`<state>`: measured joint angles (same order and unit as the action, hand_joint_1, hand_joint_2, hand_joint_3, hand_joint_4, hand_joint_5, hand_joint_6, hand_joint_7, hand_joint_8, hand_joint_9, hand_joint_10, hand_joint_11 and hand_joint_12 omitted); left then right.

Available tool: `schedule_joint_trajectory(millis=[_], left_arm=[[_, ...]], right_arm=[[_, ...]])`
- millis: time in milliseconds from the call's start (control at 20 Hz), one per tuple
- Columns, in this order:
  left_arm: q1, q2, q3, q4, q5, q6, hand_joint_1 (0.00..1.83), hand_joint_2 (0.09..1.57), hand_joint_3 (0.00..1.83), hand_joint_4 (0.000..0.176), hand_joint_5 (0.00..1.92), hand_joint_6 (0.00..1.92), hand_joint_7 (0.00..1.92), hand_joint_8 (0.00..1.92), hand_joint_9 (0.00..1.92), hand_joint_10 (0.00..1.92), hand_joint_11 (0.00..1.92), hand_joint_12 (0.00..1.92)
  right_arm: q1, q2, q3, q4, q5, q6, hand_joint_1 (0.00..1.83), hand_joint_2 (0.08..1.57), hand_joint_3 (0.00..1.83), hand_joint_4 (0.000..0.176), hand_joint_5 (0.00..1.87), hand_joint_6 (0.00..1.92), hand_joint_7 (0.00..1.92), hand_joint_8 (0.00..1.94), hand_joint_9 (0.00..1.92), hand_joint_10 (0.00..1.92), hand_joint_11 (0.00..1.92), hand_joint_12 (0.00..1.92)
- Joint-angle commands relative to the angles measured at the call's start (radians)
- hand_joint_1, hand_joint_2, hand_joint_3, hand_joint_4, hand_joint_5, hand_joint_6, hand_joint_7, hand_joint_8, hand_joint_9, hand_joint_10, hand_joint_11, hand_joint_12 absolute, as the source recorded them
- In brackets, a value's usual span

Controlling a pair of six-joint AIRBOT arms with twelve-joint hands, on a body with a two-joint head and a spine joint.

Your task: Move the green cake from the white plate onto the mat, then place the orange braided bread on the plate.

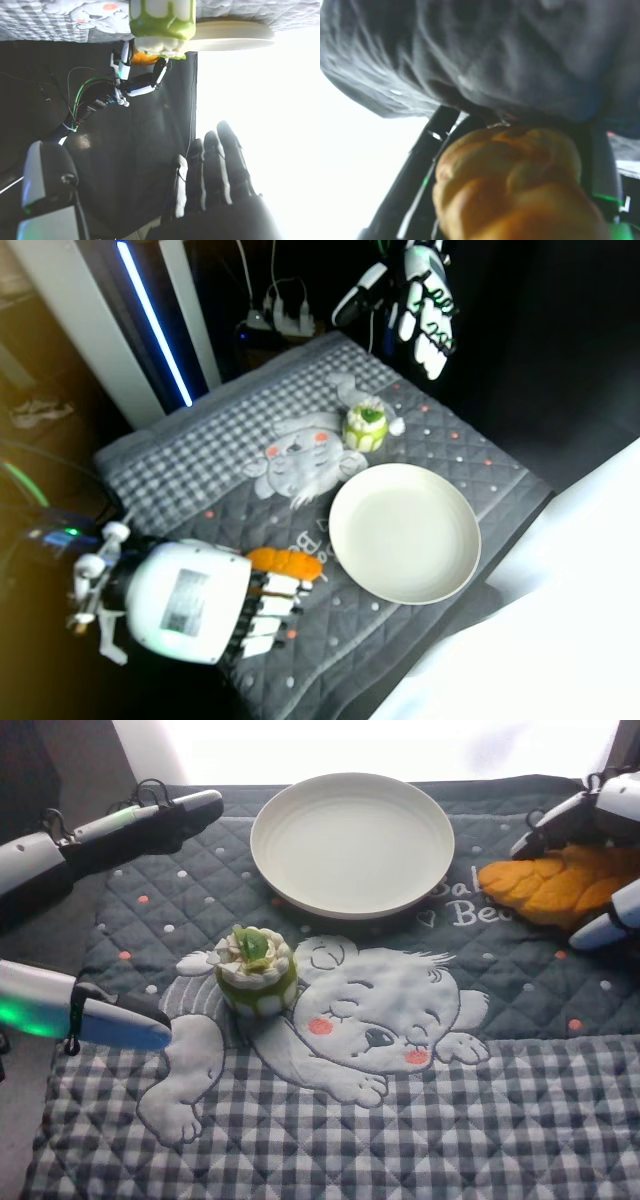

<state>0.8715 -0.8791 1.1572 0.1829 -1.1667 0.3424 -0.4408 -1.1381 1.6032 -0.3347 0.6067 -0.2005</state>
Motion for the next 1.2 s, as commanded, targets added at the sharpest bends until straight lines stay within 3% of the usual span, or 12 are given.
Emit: schedule_joint_trajectory(millis=[0,50,150,300,400,500,550,600,850,950,1150], left_arm=[[-0.006,0.000,0.000,-0.035,-0.119,-0.003,0.95,0.76,0.00,0.133,0.07,0.00,0.15,0.00,0.11,0.00,0.00,0.36],[-0.006,-0.002,0.001,-0.036,-0.119,-0.002,0.94,0.76,0.00,0.139,0.06,0.00,0.15,0.00,0.11,0.00,0.00,0.42],[-0.005,-0.005,0.002,-0.038,-0.119,0.002,0.92,0.74,0.00,0.143,0.08,0.00,0.17,0.00,0.14,0.01,0.00,0.58],[-0.003,-0.005,-0.001,-0.038,-0.124,0.003,0.93,0.74,0.00,0.163,0.05,0.00,0.15,0.00,0.11,0.00,0.00,0.51],[-0.002,-0.005,0.000,-0.038,-0.126,0.003,0.95,0.73,0.00,0.162,0.05,0.00,0.14,0.00,0.10,0.00,0.00,0.48],[-0.002,-0.005,0.000,-0.037,-0.126,0.003,0.93,0.72,0.00,0.164,0.05,0.00,0.14,0.00,0.11,0.00,0.00,0.49],[-0.002,-0.006,0.000,-0.037,-0.126,0.004,0.93,0.71,0.00,0.174,0.05,0.00,0.14,0.00,0.11,0.00,0.00,0.54],[-0.002,-0.009,0.001,-0.036,-0.125,0.004,0.94,0.69,0.00,0.176,0.08,0.00,0.16,0.00,0.13,0.01,0.00,0.59],[-0.006,-0.035,0.015,-0.028,-0.119,0.004,0.96,0.71,0.00,0.153,0.07,0.00,0.13,0.00,0.10,0.00,0.00,0.58],[-0.006,-0.034,0.014,-0.024,-0.122,0.004,0.98,0.69,0.00,0.169,0.07,0.00,0.15,0.00,0.14,0.01,0.00,0.75],[-0.007,-0.045,0.019,-0.017,-0.123,0.003,0.95,0.69,0.00,0.176,0.09,0.00,0.17,0.00,0.14,0.00,0.00,0.70]], right_arm=[[0.003,0.027,-0.006,0.043,0.132,0.001,1.38,1.09,0.00,0.000,0.92,1.01,1.00,0.81,1.06,1.07,0.96,0.70],[0.003,0.037,-0.021,0.044,0.157,0.001,1.39,1.07,0.00,0.000,0.97,0.90,1.06,0.70,1.09,1.05,0.98,0.82],[0.003,0.063,-0.068,0.036,0.219,0.001,1.39,1.09,0.00,0.000,0.93,0.82,1.00,0.86,1.09,1.10,1.01,0.94],[0.003,0.073,-0.112,0.005,0.278,0.001,1.40,1.08,0.00,0.000,0.94,0.79,1.03,0.80,1.12,1.05,1.06,0.91],[0.003,0.075,-0.138,-0.009,0.334,0.001,1.41,1.01,0.00,0.000,1.09,0.55,1.22,0.52,1.30,0.79,1.09,0.95],[0.003,0.079,-0.155,-0.012,0.378,0.001,1.41,1.01,0.00,0.000,1.06,0.59,1.26,0.45,1.30,0.78,1.06,1.00],[0.004,0.079,-0.157,-0.012,0.395,0.001,1.41,1.01,0.00,0.000,1.03,0.64,1.28,0.39,1.28,0.81,1.03,0.98],[0.004,0.078,-0.157,-0.009,0.410,0.001,1.42,1.00,0.00,0.000,1.09,0.53,1.33,0.30,1.29,0.82,1.07,0.99],[0.032,0.065,-0.147,-0.005,0.428,-0.002,1.40,1.04,0.00,0.000,0.95,0.91,1.20,0.44,1.21,0.84,1.11,0.74],[0.083,0.054,-0.143,-0.033,0.409,-0.008,1.40,1.04,0.00,0.000,0.96,0.95,1.24,0.32,1.21,0.84,1.10,0.69],[0.148,0.015,-0.108,-0.046,0.369,-0.020,1.40,1.04,0.00,0.000,0.96,0.96,1.25,0.28,1.20,0.84,1.08,0.69]])
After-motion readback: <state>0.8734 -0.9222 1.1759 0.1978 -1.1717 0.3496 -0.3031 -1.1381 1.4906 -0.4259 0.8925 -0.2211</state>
